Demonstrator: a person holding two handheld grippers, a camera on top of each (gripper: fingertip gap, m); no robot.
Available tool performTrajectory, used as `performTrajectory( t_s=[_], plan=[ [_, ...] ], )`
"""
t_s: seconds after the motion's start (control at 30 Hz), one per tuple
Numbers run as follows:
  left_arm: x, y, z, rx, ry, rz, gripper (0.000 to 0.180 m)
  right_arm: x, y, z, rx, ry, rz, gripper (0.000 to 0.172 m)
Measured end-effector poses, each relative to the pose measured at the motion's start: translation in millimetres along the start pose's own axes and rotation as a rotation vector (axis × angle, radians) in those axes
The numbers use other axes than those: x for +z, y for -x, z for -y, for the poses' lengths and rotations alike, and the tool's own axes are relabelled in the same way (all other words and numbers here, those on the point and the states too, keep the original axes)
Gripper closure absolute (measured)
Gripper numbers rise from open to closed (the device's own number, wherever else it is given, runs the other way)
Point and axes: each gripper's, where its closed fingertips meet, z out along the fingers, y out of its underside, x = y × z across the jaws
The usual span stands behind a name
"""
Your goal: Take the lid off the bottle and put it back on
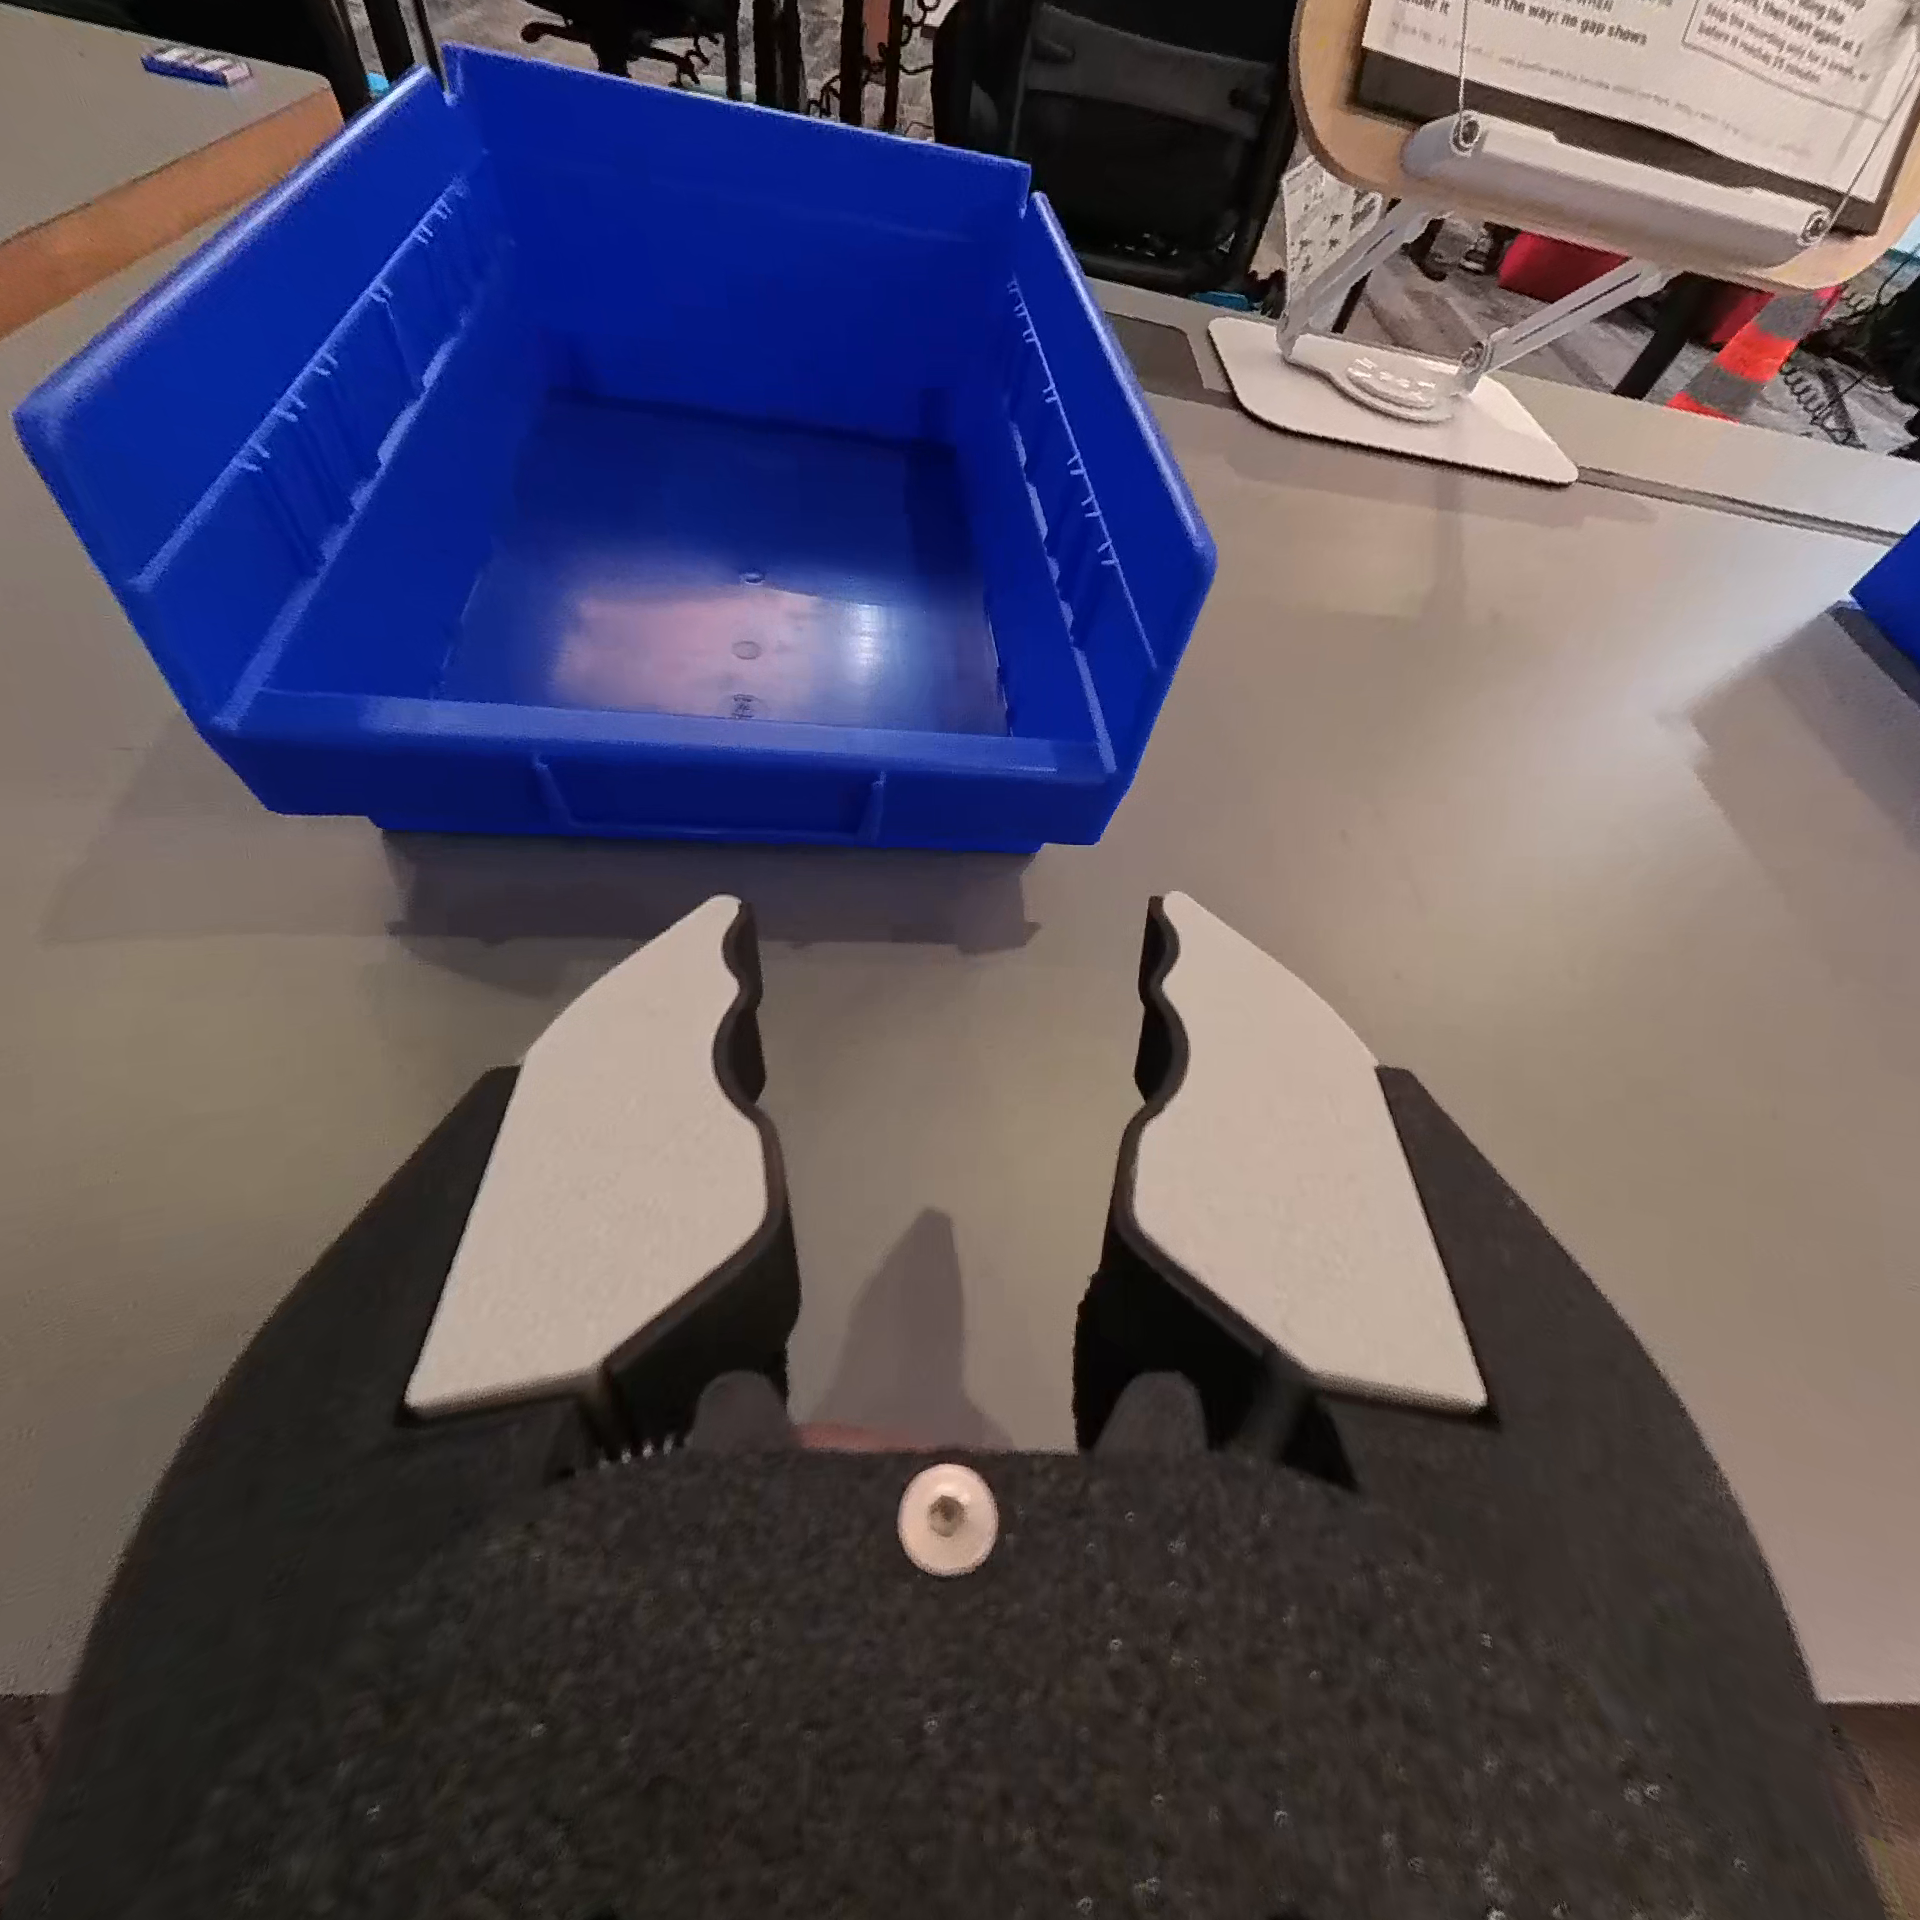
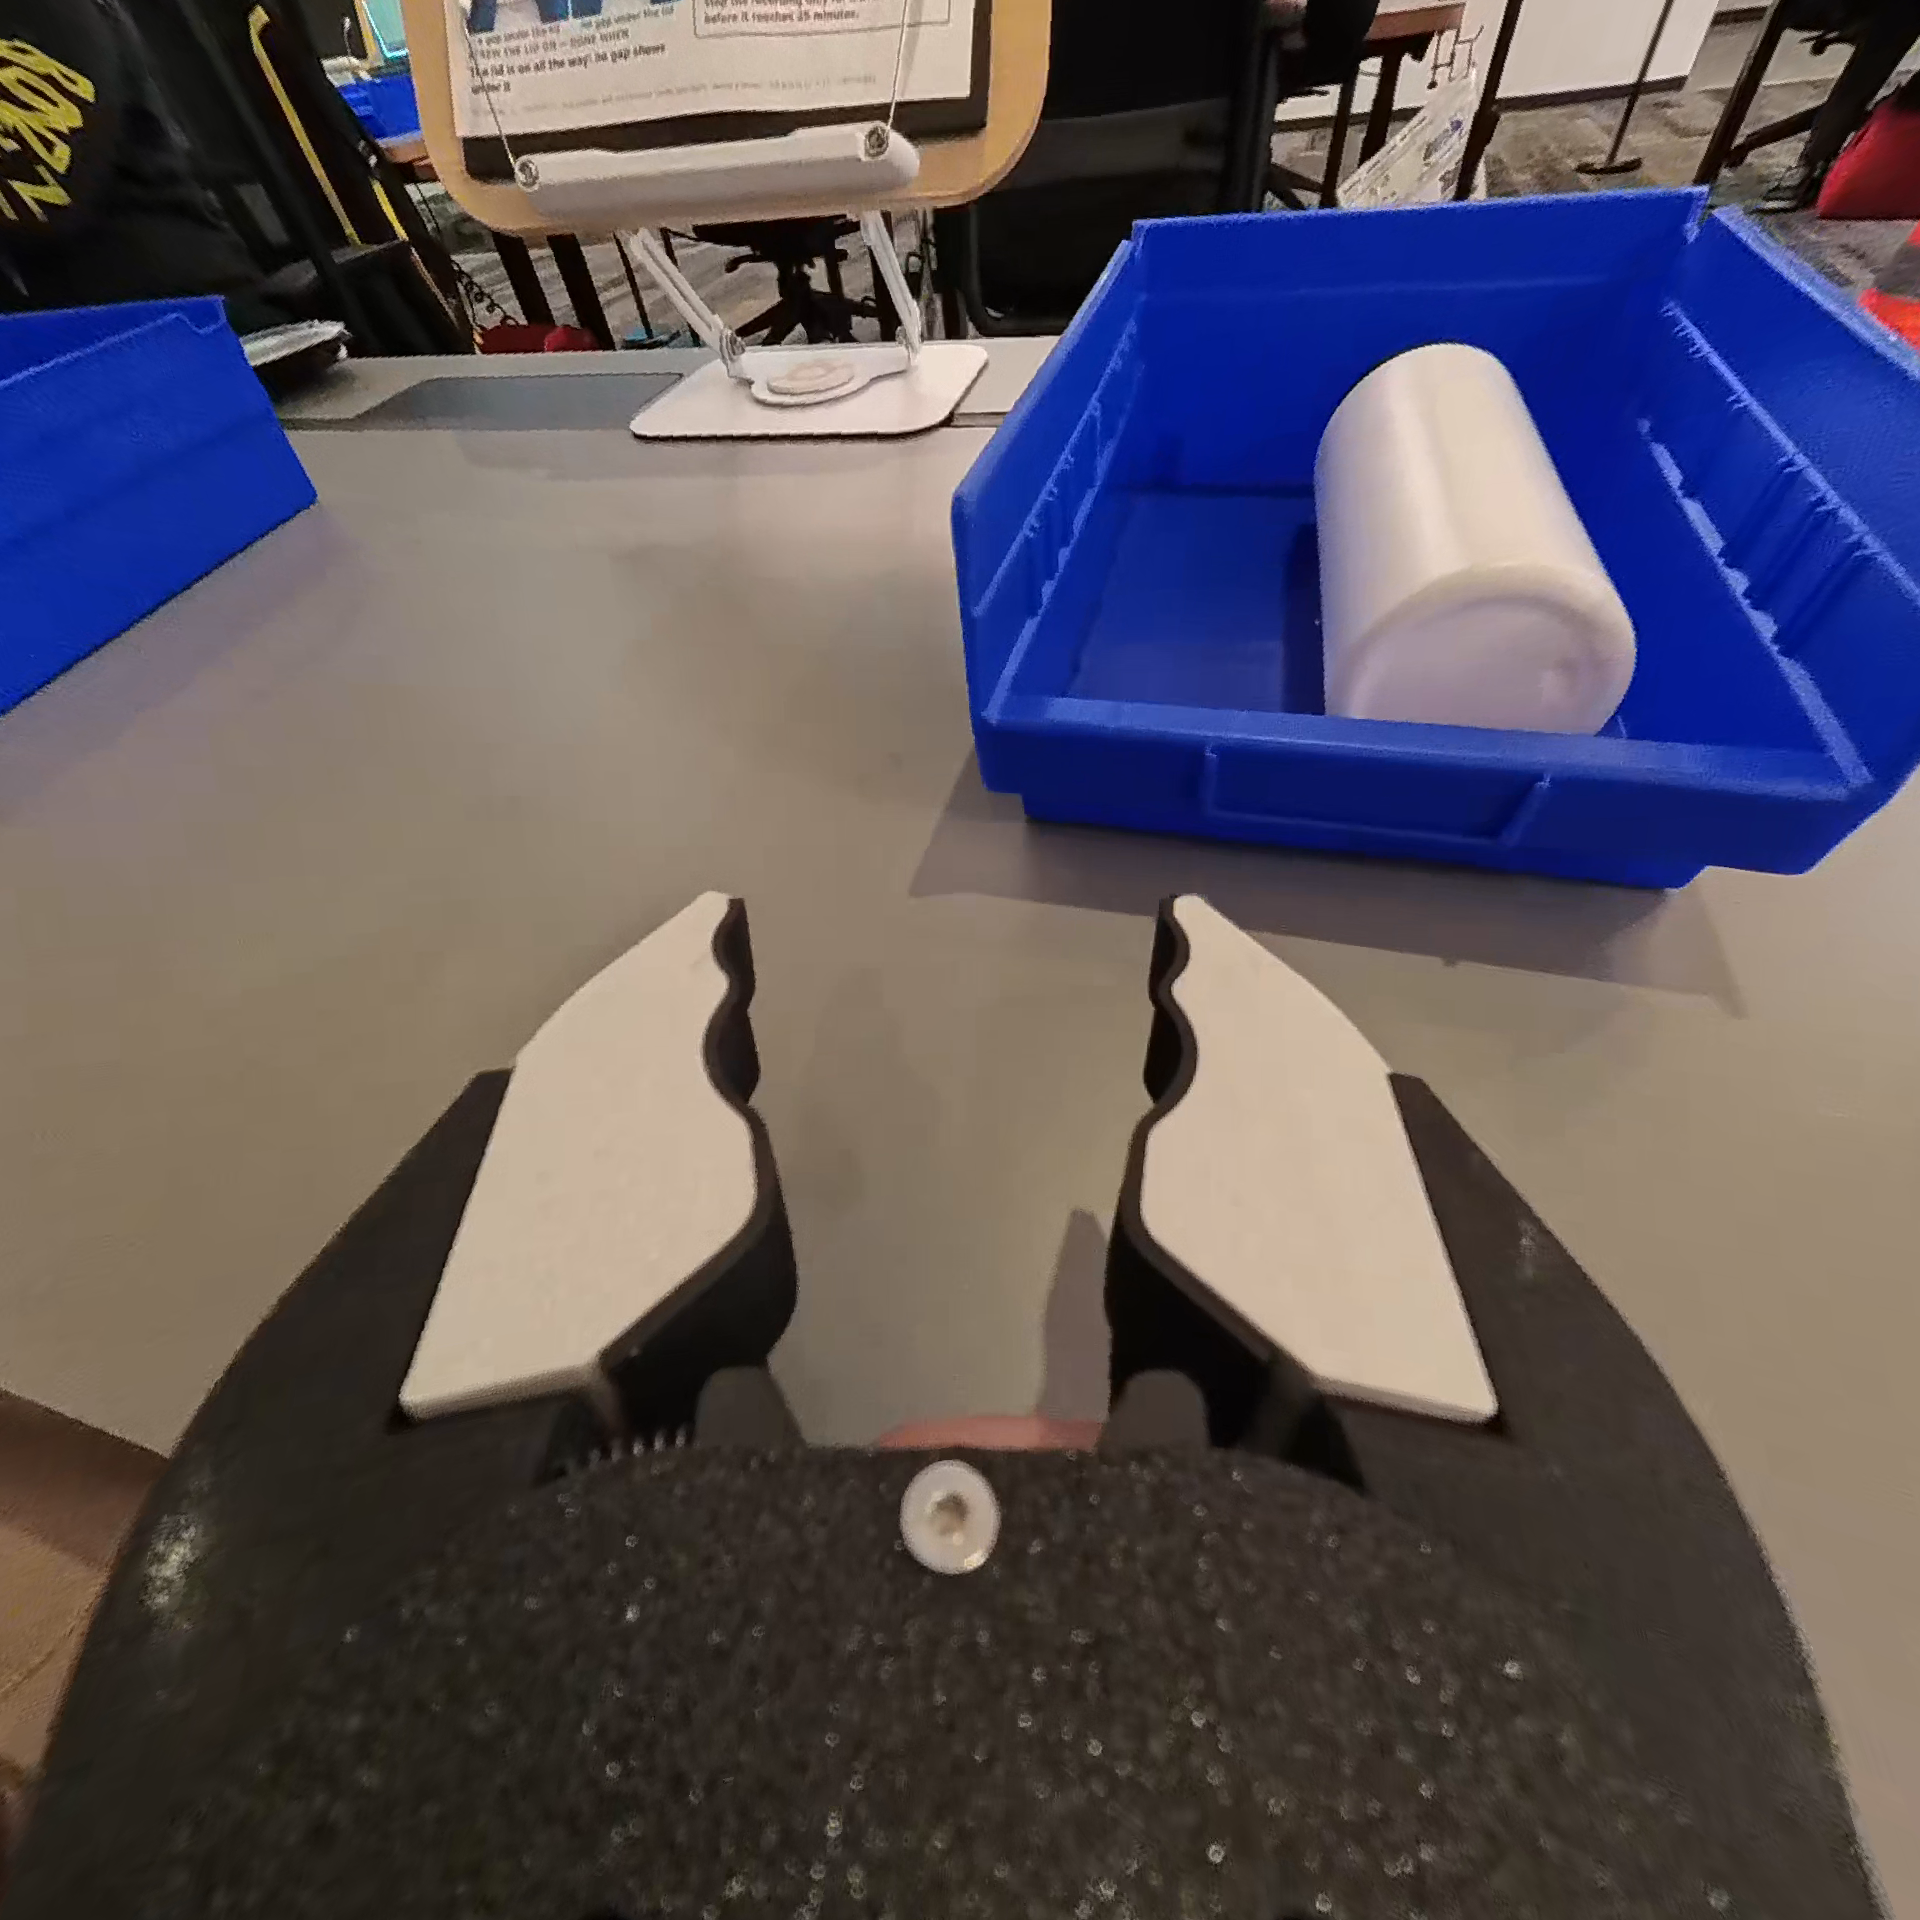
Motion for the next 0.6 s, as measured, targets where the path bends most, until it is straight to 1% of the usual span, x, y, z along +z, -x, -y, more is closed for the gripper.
performTrajectory(
  t_s=[0.23, 0.3, 0.33, 0.37, 0.43, 0.53, 0.6],
  plan=[
    [5.4, -15.6, -5.7, 0.079, 0.033, -0.018, 0.109, 1.1, -3.7, -5.9, 0.010, 0.016, 0.003, 0.102],
    [3.4, -31.0, -0.9, 0.117, 0.011, -0.045, 0.108, -0.7, -7.4, -7.3, 0.008, 0.015, -0.006, 0.103],
    [3.4, -45.6, 2.2, 0.133, 0.000, -0.072, 0.110, -2.0, -9.8, -8.0, 0.007, 0.014, -0.013, 0.103],
    [4.4, -65.5, 4.9, 0.145, -0.002, -0.106, 0.115, -3.9, -12.7, -8.8, 0.007, 0.013, -0.021, 0.103],
    [6.9, -125.8, 7.0, 0.192, 0.014, -0.236, 0.114, -8.5, -18.6, -9.7, 0.013, 0.011, -0.037, 0.103],
    [13.1, -238.4, -1.6, 0.327, 0.065, -0.426, 0.109, -15.8, -27.3, -7.2, 0.028, -0.007, -0.060, 0.103],
    [17.0, -319.6, -13.3, 0.373, 0.101, -0.572, 0.106, -19.7, -32.5, -6.8, 0.040, -0.011, -0.071, 0.103]
  ],
)
